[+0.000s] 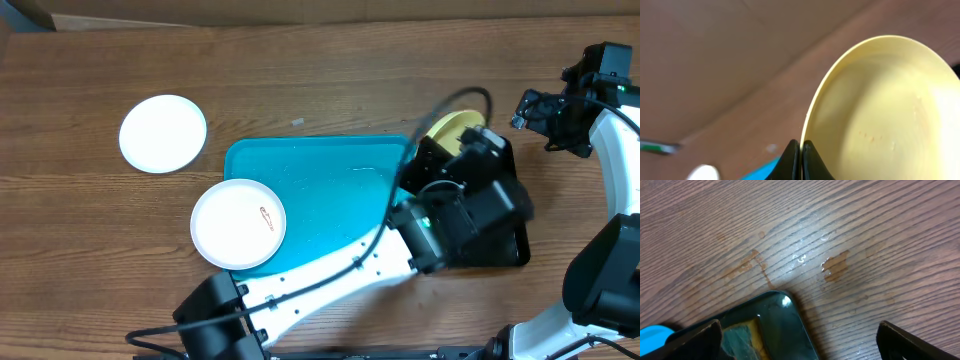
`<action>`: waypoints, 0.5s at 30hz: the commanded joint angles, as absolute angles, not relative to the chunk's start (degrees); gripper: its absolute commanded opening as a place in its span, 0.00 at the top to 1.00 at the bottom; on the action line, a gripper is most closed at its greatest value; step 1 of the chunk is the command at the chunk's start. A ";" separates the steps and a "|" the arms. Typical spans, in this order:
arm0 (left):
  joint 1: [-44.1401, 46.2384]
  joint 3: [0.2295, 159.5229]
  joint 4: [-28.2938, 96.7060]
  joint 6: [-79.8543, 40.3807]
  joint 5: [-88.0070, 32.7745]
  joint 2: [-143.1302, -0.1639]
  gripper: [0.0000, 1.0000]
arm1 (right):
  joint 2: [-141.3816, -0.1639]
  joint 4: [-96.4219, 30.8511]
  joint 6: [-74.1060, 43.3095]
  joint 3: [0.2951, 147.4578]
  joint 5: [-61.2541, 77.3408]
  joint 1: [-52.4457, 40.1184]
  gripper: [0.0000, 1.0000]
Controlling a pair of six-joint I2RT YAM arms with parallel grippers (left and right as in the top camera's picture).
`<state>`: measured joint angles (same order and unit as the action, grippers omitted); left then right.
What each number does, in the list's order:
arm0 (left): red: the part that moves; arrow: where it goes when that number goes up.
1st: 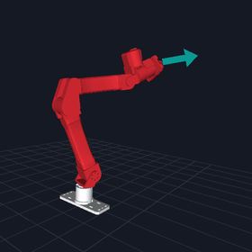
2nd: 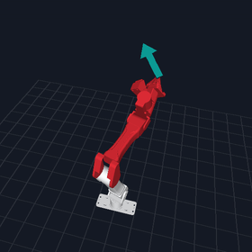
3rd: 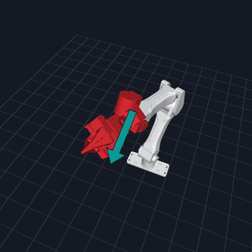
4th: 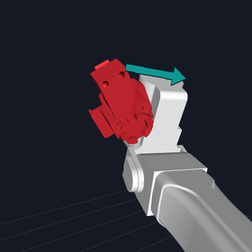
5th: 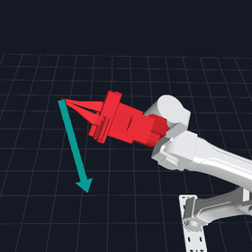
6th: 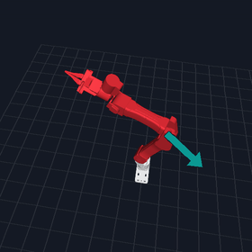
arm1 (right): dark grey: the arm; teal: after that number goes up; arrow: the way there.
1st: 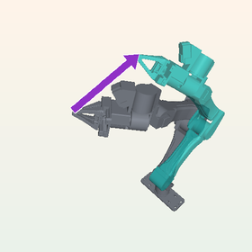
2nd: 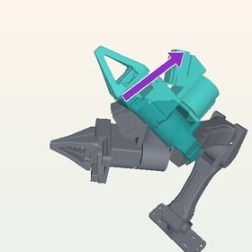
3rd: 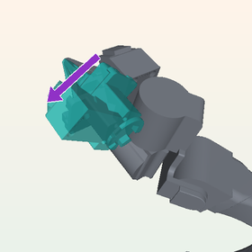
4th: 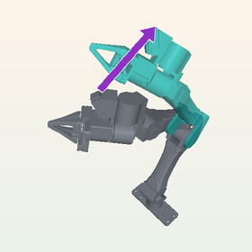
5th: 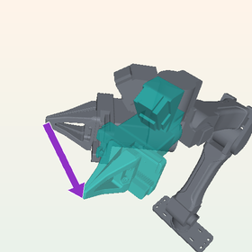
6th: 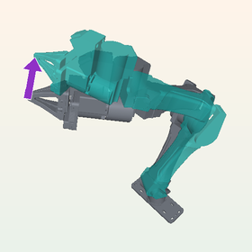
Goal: Clean dirty plates on tray and stack at the side
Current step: 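Carry the yellow-green plate left and stack it on the white plate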
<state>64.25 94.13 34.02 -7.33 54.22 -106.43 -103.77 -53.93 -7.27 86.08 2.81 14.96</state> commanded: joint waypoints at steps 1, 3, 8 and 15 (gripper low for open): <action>58.06 95.31 36.25 -16.88 36.95 -105.19 0.96 | -103.53 -53.69 -7.49 86.32 3.05 14.85 0.00; 53.39 95.35 38.17 -18.90 28.47 -105.03 0.96 | -103.53 -53.69 -7.49 86.32 3.05 14.85 0.00; 36.56 95.37 43.31 -23.38 4.64 -104.99 0.96 | -103.53 -53.67 -7.49 86.32 3.05 14.85 0.00; 7.70 95.35 48.80 -24.08 -16.56 -105.01 0.96 | -103.53 -53.69 -7.49 86.32 3.05 14.85 0.00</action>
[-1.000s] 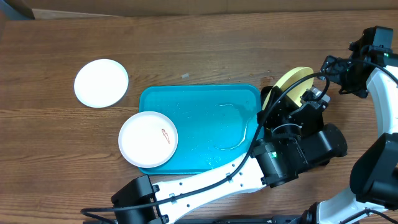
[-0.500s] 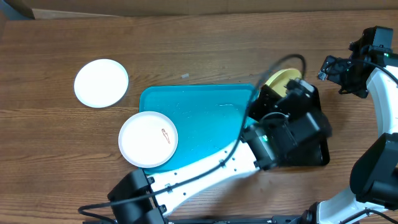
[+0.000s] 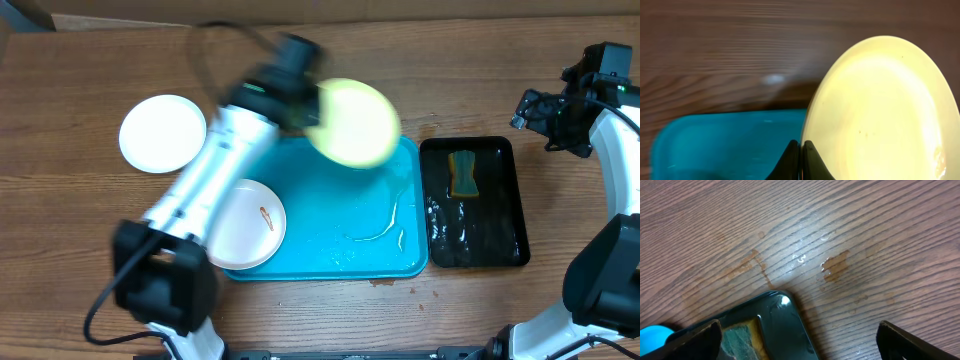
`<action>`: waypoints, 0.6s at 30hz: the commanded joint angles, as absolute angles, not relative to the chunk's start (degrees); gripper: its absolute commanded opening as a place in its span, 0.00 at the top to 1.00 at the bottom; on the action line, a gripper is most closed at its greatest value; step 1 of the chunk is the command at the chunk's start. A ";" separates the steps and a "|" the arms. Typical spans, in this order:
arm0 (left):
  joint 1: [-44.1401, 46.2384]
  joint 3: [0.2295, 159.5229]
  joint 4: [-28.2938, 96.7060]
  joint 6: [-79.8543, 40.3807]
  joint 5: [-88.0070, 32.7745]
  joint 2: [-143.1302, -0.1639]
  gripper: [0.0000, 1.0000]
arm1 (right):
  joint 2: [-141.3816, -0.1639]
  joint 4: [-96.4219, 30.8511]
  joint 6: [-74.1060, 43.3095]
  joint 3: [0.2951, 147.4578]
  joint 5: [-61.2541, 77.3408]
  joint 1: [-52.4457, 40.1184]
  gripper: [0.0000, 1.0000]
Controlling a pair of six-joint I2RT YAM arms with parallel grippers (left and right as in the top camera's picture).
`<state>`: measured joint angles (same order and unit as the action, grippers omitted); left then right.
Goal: Clean dirty plates on tray and stack at the side
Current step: 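Carry the yellow-green plate left and stack it on the white plate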
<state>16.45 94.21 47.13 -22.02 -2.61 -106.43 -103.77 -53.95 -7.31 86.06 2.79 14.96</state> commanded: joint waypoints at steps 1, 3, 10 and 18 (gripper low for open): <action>3.90 95.35 49.95 -24.08 -17.43 -105.01 0.96 | -103.53 -53.67 -7.49 86.32 3.05 14.85 0.00; -3.90 95.35 52.82 -24.08 -17.82 -105.01 0.96 | -103.53 -53.67 -7.49 86.32 3.05 14.85 0.00; -24.53 94.48 58.48 -23.99 -17.39 -105.67 0.96 | -103.53 -53.69 -7.49 86.32 3.05 14.85 0.00; -33.21 88.58 52.97 -24.01 -16.36 -105.67 0.96 | -103.53 -53.67 -7.49 86.32 3.05 14.85 0.00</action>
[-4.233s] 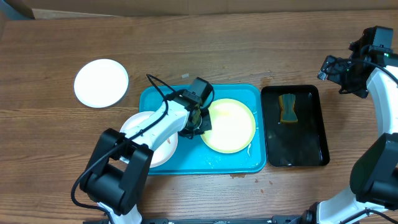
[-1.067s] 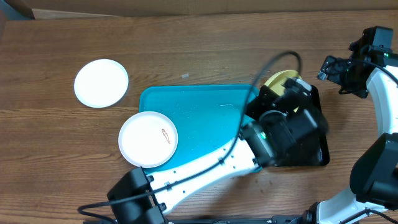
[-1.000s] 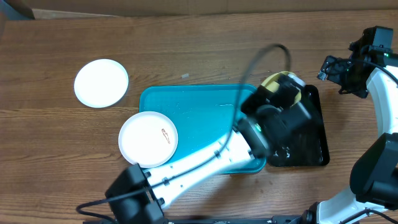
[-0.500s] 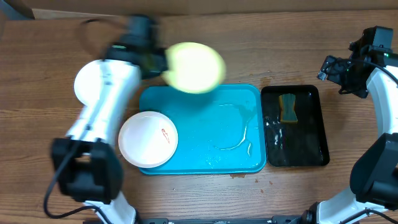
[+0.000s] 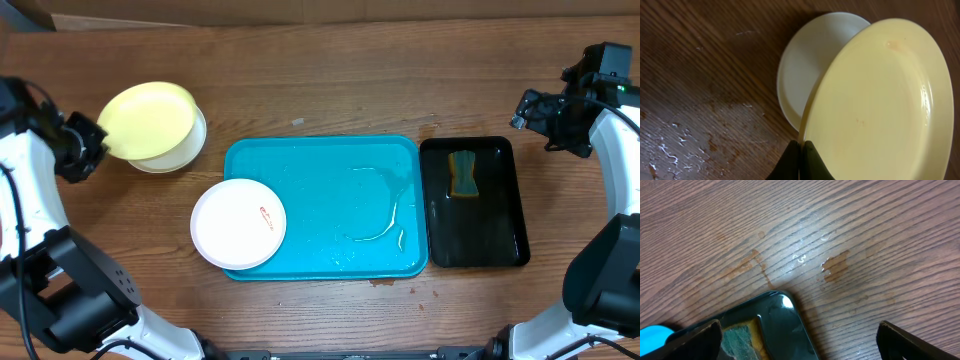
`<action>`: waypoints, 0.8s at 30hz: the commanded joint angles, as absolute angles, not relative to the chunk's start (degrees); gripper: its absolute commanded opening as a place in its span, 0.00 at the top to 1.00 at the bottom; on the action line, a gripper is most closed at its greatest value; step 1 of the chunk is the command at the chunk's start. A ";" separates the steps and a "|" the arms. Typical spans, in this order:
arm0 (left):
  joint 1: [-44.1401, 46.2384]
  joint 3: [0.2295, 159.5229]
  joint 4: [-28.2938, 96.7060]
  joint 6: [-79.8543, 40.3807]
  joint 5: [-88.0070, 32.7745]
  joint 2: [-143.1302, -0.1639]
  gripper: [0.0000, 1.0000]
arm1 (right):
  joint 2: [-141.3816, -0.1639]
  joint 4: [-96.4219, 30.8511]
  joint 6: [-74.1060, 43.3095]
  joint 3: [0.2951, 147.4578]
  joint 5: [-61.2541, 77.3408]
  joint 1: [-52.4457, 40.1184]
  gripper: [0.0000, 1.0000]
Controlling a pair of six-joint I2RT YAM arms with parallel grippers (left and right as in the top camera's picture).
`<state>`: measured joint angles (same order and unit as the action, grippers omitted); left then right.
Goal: Clean dirty plates on tray and stack at the side
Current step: 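Carry the yellow-green plate left and stack it on the white plate, then release the stacked plate and hold the left gripper beside it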
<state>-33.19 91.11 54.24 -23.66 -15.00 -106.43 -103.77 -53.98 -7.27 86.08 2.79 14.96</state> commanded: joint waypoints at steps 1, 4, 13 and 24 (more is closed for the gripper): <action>-33.21 87.46 51.68 -23.99 -15.75 -105.67 0.96 | -103.53 -53.67 -7.49 86.32 3.05 14.85 0.00; -32.82 84.47 47.46 -24.01 -14.24 -105.67 0.96 | -103.53 -53.67 -7.49 86.32 3.05 14.85 0.00; -32.12 79.75 38.74 -24.05 -12.58 -105.67 0.96 | -103.53 -53.69 -7.49 86.32 3.05 14.85 0.00; -31.11 73.65 28.32 -24.08 -11.70 -105.67 0.96 | -103.53 -53.69 -7.49 86.32 3.05 14.85 0.00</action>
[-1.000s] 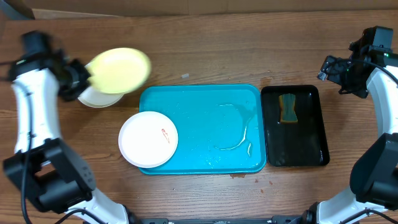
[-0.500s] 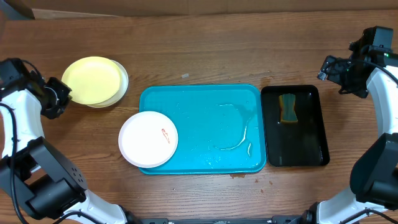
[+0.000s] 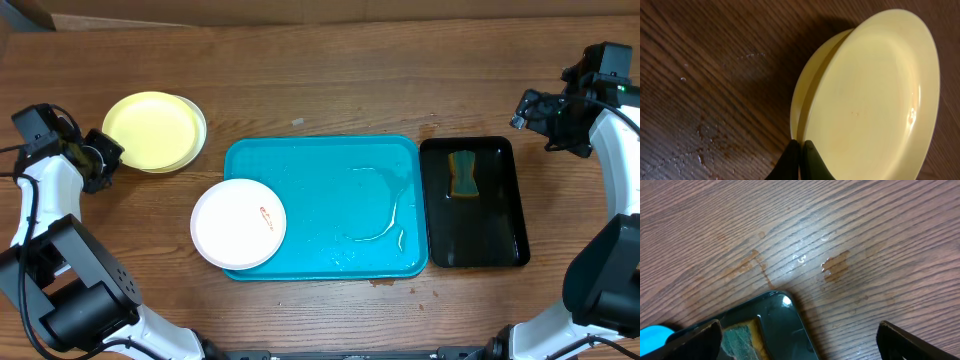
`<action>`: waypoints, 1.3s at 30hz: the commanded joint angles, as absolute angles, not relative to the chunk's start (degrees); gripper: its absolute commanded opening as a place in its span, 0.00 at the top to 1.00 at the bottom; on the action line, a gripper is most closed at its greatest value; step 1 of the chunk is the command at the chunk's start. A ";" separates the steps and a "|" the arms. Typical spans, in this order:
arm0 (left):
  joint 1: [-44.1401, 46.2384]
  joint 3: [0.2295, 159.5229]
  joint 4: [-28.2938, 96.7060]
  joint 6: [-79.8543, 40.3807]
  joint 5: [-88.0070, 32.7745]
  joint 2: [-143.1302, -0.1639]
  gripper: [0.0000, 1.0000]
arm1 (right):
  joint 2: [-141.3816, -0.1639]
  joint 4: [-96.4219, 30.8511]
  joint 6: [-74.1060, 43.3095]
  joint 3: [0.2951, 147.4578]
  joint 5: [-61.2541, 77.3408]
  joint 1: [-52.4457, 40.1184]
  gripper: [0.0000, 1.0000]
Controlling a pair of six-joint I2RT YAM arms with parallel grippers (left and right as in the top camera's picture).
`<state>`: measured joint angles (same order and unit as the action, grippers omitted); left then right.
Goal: Clean dirty plates on tray and stack at the side
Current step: 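Release the stacked plate and hold the left gripper beside it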
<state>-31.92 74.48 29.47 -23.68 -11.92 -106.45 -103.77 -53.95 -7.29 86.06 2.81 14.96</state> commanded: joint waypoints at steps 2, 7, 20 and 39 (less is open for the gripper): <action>-30.55 73.60 27.49 -24.05 -11.73 -105.67 0.96 | -103.53 -53.69 -7.49 86.32 3.05 14.85 0.00; -28.75 73.60 26.06 -24.01 -11.57 -105.67 0.92 | -103.53 -53.69 -7.49 86.32 3.05 14.85 0.00; -28.25 73.78 30.35 -24.45 -17.32 -105.41 0.46 | -103.53 -53.69 -7.49 86.32 3.05 14.85 0.00; -26.79 73.76 64.79 -11.97 -21.28 -98.43 0.55 | -103.53 -53.67 -7.49 86.32 3.05 14.85 0.00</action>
